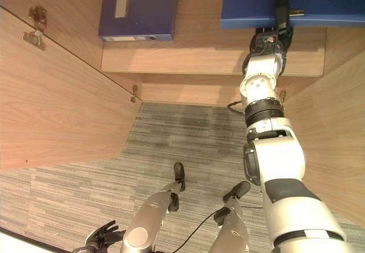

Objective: Put the empty folder in the office cabinet

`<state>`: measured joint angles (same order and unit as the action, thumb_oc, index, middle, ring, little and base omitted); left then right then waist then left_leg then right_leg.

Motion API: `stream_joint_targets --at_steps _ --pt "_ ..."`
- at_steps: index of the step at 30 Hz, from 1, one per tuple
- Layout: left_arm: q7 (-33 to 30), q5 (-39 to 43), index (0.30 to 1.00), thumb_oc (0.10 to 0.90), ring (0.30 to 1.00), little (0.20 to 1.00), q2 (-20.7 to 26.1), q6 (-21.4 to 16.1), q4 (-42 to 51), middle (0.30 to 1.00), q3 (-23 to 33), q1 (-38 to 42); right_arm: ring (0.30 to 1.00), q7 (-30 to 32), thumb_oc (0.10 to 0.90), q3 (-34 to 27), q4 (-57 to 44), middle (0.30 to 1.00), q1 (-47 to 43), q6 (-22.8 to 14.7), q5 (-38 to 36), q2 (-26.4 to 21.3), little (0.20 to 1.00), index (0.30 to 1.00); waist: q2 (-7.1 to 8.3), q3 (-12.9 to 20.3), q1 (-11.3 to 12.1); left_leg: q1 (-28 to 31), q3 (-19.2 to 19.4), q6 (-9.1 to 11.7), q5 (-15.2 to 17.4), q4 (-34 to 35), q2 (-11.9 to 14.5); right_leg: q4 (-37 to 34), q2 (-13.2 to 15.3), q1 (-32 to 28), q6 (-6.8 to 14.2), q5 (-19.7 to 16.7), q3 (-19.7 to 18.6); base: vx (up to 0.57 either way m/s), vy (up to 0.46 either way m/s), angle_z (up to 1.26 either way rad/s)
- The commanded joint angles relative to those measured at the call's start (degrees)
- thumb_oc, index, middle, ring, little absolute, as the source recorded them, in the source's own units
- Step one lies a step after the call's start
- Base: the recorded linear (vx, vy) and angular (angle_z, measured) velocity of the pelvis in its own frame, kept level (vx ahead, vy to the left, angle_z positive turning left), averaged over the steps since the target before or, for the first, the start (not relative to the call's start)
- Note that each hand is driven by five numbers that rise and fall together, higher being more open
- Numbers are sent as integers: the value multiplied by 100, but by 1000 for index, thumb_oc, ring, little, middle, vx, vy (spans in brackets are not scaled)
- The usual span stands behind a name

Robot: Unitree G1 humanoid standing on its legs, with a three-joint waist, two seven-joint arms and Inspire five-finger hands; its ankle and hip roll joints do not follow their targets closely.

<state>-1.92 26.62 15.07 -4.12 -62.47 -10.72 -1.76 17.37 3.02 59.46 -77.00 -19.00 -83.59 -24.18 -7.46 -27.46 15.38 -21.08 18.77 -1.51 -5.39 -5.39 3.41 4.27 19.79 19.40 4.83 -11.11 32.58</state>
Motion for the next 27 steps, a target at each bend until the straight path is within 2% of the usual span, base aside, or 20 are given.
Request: stream_joint_targets --at_steps 1,8,21,27 --pt "-76 0 900 800 900 900 779 29 -158 900 -365 -580 900 -558 800 634 -243 900 -853 75 517 -239 900 900 114 682 290 395 -1115 562 541 425 90 763 258 95 808 589 -534 18 -22 3" --pt "81 -68 900 800 900 900 923 50 -244 900 -300 -689 900 -844 800 922 337 900 -916 627 681 -425 900 900 92 782 478 309 -1247 566 473 530 54 830 277 201 836 613 -447 14 -10 6" --pt "112 -205 900 800 900 900 939 51 -397 900 -239 -731 900 -907 800 529 728 900 -716 603 462 -774 900 900 14 888 602 166 -1392 583 420 599 5 804 316 257 880 644 -361 12 -4 5" --pt "137 -284 900 800 900 900 875 80 -495 900 -208 -749 900 -853 800 365 1077 900 -460 752 530 -796 900 900 -47 887 575 116 -1416 587 412 589 -23 779 302 277 875 648 -395 1 12 4"
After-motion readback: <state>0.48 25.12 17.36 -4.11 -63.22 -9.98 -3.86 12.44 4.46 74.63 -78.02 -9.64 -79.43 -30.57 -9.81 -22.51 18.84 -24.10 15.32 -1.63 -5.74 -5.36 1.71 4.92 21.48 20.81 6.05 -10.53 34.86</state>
